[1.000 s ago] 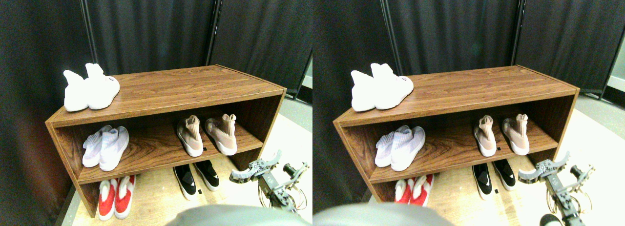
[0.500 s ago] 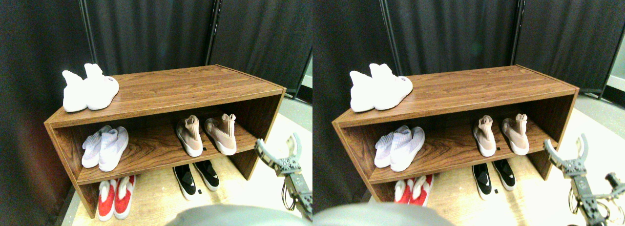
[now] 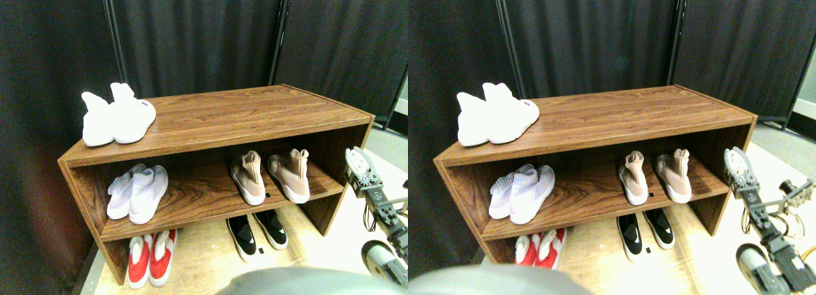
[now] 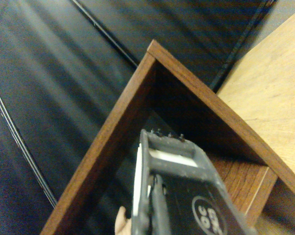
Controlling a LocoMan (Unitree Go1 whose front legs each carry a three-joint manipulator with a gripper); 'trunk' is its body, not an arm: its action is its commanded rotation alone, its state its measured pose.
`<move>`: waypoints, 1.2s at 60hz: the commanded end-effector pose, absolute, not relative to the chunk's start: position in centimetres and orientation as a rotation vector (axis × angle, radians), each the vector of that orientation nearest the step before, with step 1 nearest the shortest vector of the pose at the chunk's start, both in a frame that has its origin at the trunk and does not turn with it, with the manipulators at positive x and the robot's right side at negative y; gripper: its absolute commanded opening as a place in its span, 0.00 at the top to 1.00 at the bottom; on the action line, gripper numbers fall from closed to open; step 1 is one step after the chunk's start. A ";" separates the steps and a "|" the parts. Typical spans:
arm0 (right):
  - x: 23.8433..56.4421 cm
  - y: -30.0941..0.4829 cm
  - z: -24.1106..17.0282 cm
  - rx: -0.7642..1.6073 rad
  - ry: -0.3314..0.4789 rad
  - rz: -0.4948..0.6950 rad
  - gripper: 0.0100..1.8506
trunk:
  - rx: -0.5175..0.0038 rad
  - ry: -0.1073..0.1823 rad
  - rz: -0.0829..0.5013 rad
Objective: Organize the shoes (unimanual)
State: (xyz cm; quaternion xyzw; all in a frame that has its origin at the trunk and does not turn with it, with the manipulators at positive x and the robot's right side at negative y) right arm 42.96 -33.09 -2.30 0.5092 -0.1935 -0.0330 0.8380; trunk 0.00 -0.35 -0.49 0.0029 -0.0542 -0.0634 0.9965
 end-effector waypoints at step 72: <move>49.8 -29.0 -7.6 1.254 -0.239 -0.134 0.97 | -0.074 -0.097 -0.050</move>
